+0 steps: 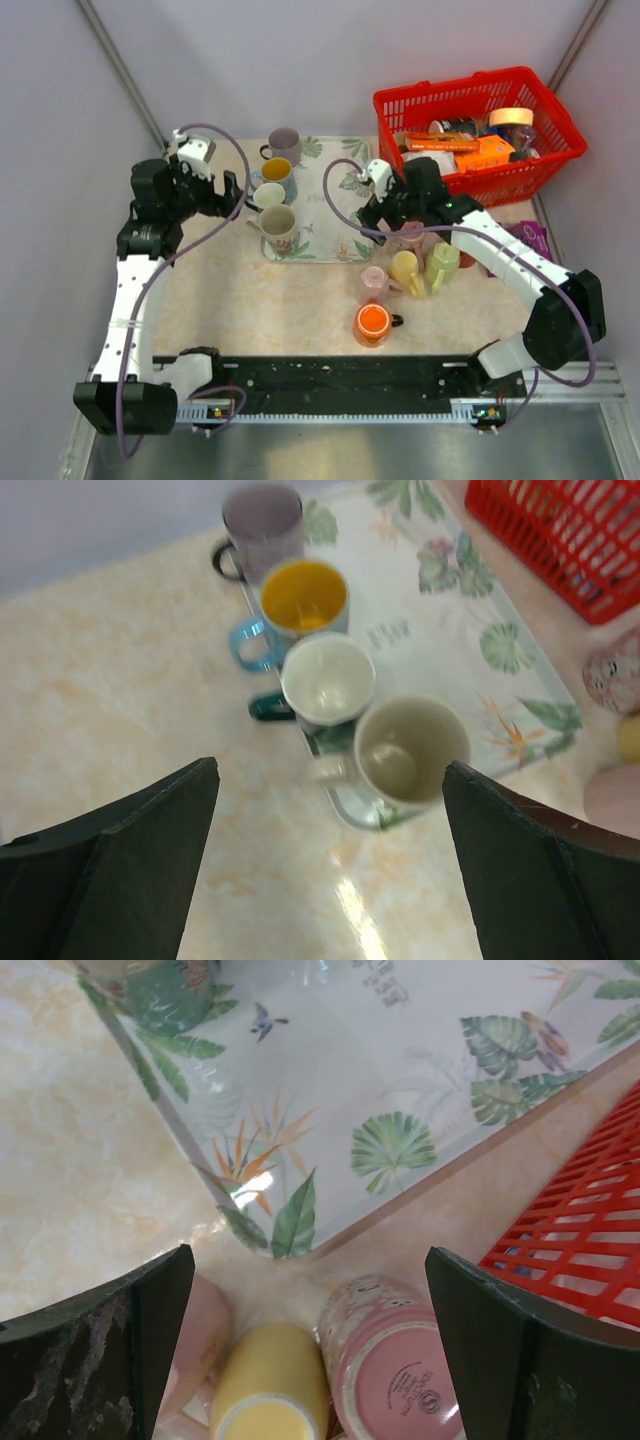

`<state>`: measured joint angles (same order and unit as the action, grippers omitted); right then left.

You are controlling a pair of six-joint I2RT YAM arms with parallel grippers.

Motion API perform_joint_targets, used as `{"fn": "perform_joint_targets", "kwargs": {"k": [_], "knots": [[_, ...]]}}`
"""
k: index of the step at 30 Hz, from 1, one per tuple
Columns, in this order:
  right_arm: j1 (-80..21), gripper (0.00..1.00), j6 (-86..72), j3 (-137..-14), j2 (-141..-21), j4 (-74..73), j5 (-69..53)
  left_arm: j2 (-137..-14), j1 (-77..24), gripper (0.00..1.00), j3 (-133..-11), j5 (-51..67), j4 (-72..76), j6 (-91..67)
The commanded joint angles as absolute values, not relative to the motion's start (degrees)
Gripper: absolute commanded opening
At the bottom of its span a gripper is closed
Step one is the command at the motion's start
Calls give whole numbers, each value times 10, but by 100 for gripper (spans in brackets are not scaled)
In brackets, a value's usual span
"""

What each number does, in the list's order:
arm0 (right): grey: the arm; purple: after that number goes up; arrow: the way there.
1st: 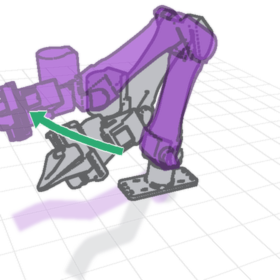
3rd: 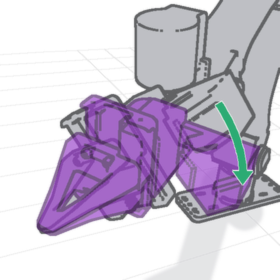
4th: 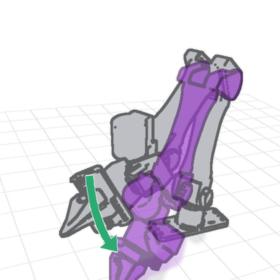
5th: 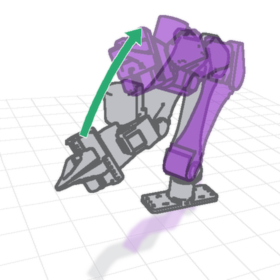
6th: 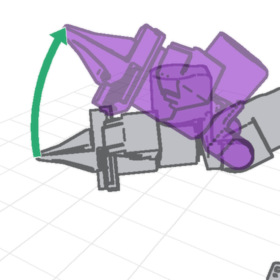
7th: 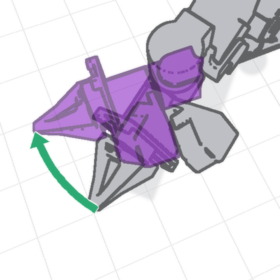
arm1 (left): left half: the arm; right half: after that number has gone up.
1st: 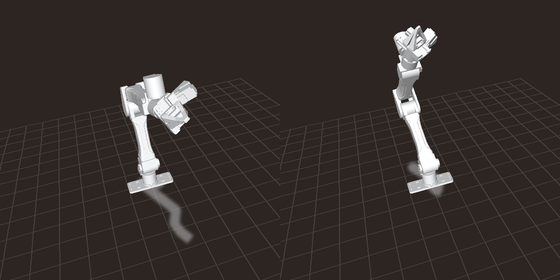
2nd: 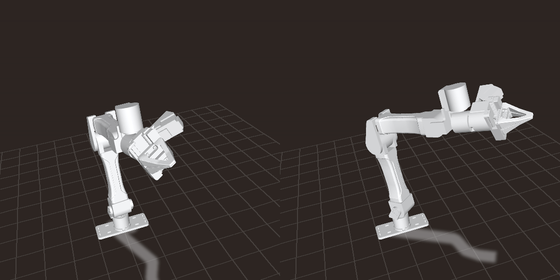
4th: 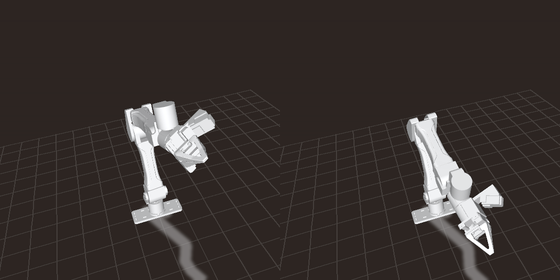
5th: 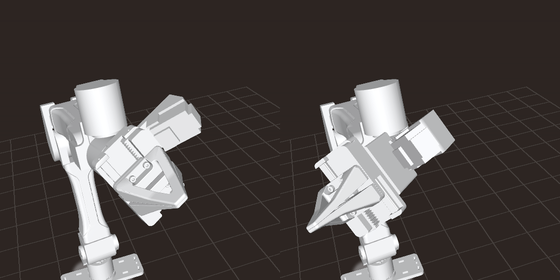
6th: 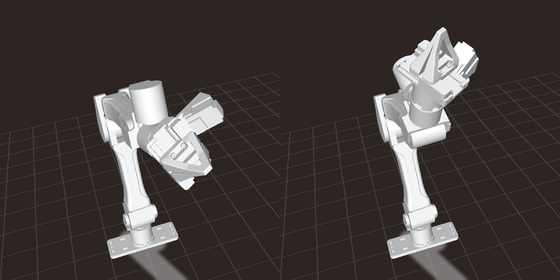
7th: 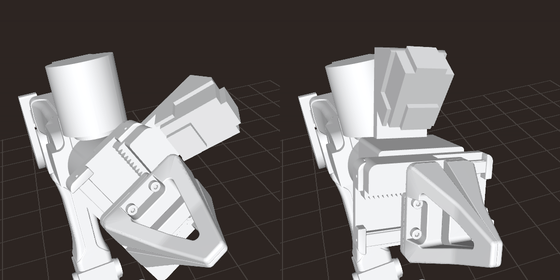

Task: Turn the mug right side up
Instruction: Pick up the cup from the tray, then turn over the cup at the corner of the board.

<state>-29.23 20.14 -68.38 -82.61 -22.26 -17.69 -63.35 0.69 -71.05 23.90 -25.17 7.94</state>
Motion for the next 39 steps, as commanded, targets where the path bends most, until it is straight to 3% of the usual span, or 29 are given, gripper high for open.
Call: {"fn": "perform_joint_targets", "kwargs": {"k": [1, 6, 14, 17, 22, 25, 29, 39], "knots": [[-324, 99, 233, -721, -802, -293, -185, -585, 7, 99, -640, 244, -316, 38], [-384, 99, 289, -742, -824, -406, -62, -526, 6, 99, -626, 212, -405, 43], [-389, 98, 319, -722, -775, -480, -190, -417, 8, 99, -543, 196, -429, 26], [-389, 89, 423, -692, -747, -539, -226, -397, 22, 99, -514, 242, -438, 22], [-420, 88, 612, -617, -666, -576, -222, -367, 81, 91, -492, 373, -441, 90], [-457, 88, 677, -596, -638, -610, -213, -372, 100, 89, -496, 383, -448, 97], [-498, 86, 695, -553, -621, -592, -191, -362, 112, 89, -490, 396, -439, 99], [-591, 70, 544, -459, -668, -389, -132, -345, 130, 88, -520, 393, -441, 73]]}}
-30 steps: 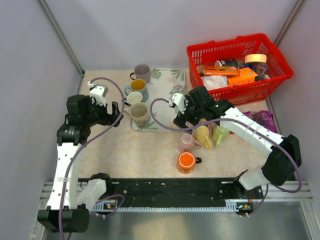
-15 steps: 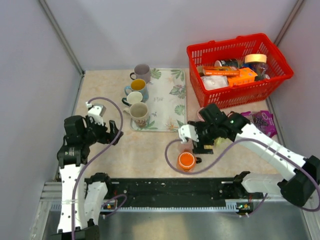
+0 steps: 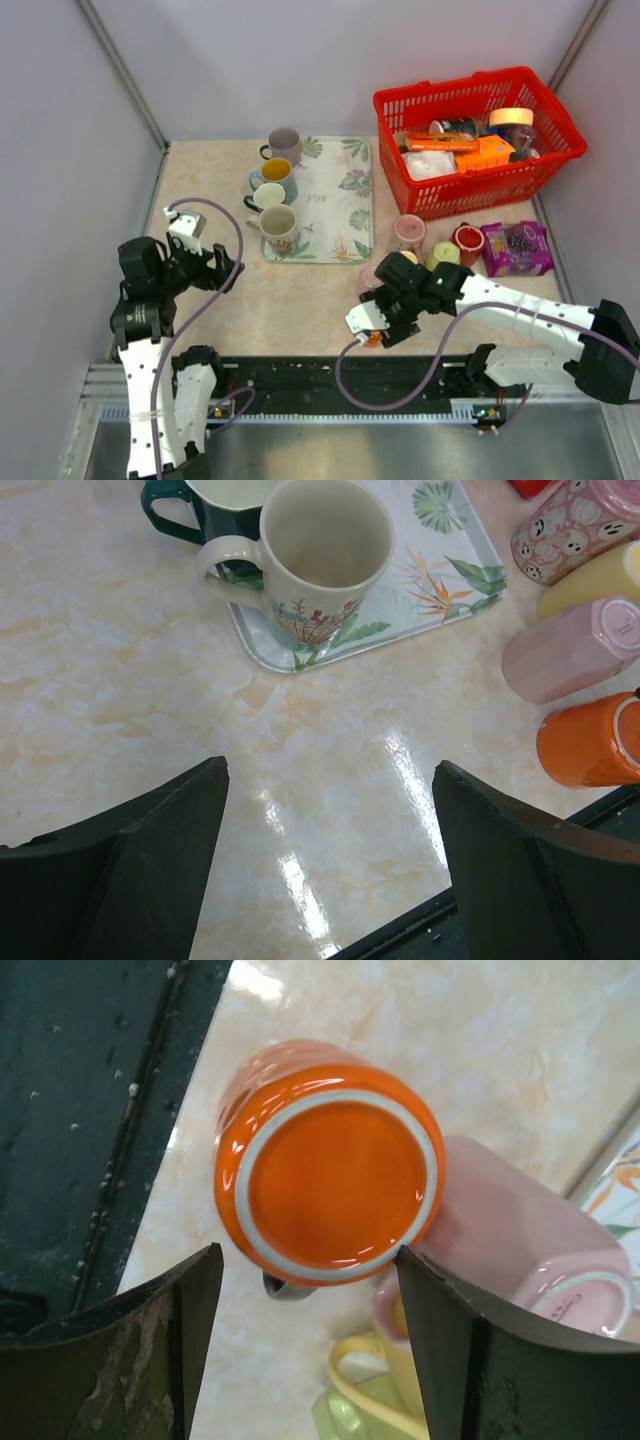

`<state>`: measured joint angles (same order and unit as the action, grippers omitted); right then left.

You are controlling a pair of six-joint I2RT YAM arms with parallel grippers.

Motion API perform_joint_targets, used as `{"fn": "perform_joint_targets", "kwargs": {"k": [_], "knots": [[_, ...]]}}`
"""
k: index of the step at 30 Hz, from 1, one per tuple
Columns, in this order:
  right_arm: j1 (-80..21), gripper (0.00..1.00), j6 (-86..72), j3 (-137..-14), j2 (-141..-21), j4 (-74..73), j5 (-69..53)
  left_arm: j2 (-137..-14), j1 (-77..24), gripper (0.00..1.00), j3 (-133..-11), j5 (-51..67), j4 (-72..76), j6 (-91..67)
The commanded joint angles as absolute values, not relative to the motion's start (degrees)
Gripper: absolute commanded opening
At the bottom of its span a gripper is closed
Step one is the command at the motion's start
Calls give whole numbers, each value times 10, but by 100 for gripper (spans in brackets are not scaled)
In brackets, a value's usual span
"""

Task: Turn the mug right side up
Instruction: Turn over the cup at the corner of the board.

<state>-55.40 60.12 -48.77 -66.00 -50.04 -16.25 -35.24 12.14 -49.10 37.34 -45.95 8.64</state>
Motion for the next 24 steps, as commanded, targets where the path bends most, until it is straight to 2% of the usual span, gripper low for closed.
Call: {"fn": "perform_joint_targets", "kwargs": {"k": [1, 4, 11, 14, 16, 21, 24], "knots": [[-598, 67, 534, -453, -671, -369, -127, -345, 133, 88, -521, 397, -436, 64], [-616, 59, 490, -454, -706, -298, -118, -339, 144, 87, -522, 407, -415, 37], [-659, 56, 457, -563, -856, -200, -147, -327, 156, 87, -540, 400, -415, 27], [-660, 73, 432, -604, -903, -176, -155, -324, 156, 87, -553, 392, -431, 36], [-660, 78, 412, -611, -911, -171, -148, -320, 154, 88, -562, 381, -439, 35], [-660, 78, 337, -576, -904, -138, -123, -316, 146, 94, -574, 338, -451, 38], [-659, 73, 302, -571, -927, -115, -132, -317, 138, 95, -580, 315, -453, 45]]}}
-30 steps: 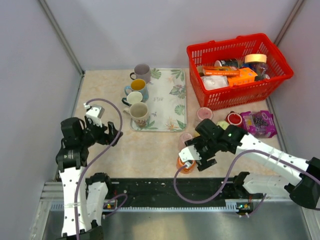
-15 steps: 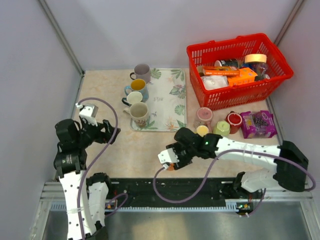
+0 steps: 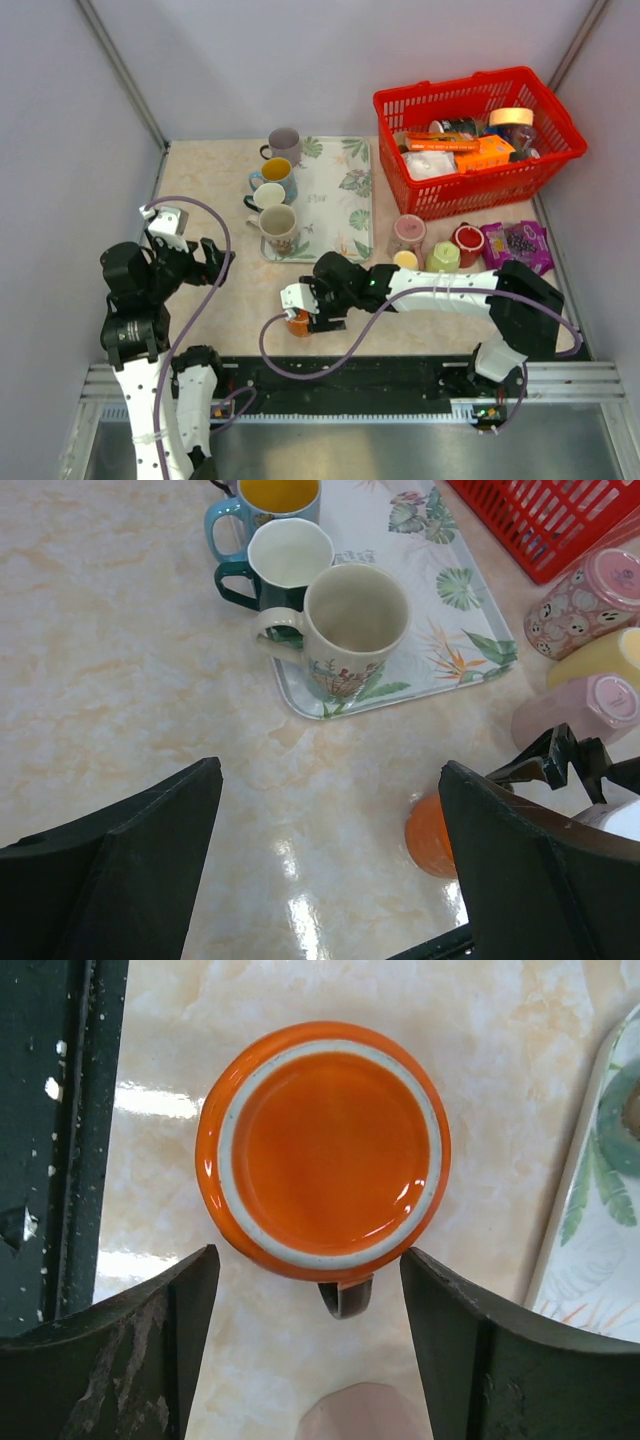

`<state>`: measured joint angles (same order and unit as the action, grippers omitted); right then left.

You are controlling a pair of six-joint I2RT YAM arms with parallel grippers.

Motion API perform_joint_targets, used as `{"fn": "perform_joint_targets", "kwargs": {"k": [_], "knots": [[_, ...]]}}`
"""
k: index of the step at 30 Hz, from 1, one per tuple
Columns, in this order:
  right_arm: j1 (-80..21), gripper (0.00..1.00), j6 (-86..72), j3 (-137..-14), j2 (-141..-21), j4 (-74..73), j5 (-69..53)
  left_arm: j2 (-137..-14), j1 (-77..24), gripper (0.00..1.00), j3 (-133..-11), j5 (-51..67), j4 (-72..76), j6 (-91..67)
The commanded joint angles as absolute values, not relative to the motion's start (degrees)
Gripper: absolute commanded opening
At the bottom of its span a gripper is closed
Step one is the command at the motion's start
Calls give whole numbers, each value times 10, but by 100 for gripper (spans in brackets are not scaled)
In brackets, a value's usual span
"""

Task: Turn the mug right side up
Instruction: Turn over the cup at the corner of the board.

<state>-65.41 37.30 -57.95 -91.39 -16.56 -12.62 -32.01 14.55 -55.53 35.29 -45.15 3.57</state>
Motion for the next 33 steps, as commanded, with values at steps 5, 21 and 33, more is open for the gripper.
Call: {"fn": "perform_joint_targets", "kwargs": {"k": [5, 21, 33], "knots": [[-657, 64, 291, -583, -982, -92, -148, -325, 127, 95, -606, 300, -464, 62], [-599, 0, 229, -643, -962, -124, -198, -330, 91, 95, -678, 293, -449, 146], [-509, 0, 114, -855, -920, -296, -423, -258, 91, 93, -683, 474, -432, 570]]}}
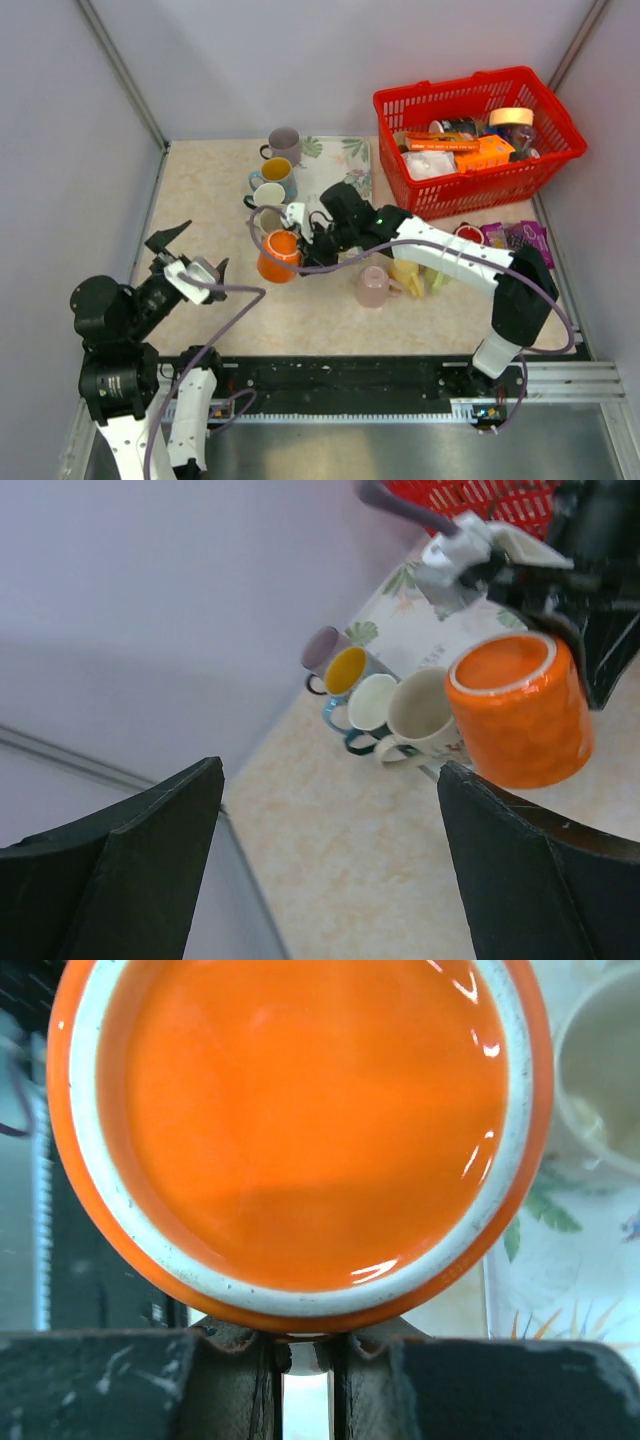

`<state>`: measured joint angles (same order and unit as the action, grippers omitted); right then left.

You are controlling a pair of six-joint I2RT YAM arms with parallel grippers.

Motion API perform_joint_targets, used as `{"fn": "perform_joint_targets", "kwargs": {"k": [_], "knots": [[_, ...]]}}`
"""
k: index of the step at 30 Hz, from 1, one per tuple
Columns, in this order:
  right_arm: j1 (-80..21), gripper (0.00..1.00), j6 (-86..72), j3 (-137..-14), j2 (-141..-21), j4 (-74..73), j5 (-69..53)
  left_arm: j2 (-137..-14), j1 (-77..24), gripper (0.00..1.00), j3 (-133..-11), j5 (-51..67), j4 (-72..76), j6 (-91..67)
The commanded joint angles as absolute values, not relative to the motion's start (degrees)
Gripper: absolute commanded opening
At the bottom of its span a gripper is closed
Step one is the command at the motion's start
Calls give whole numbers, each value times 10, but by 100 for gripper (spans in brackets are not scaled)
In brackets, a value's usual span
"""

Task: Turn the mug right side up
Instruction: Turn over the cup at the corner of the board.

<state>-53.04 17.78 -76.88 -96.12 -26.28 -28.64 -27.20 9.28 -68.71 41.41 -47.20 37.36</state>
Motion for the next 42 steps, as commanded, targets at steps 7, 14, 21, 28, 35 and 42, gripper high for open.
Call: {"fn": "perform_joint_targets", "kwargs": {"k": [7, 14, 21, 28, 35, 42], "knots": [[-484, 0, 7, -897, -937, -293, -567, -184, 91, 91, -572, 512, -397, 804], [-481, 0, -74, -938, -974, -261, -663, -121, 91, 91, -517, 605, -440, 882], [-482, 0, -159, -914, -986, -178, -714, -79, 92, 89, -432, 648, -287, 844], [-490, 0, -189, -911, -1004, -161, -735, -110, 92, 62, -416, 649, -192, 806], [-504, 0, -246, -918, -1034, -102, -737, -150, 92, 52, -410, 691, -174, 838], [-514, 0, -293, -943, -1073, -66, -759, -175, 91, 21, -388, 708, -175, 880]]}}
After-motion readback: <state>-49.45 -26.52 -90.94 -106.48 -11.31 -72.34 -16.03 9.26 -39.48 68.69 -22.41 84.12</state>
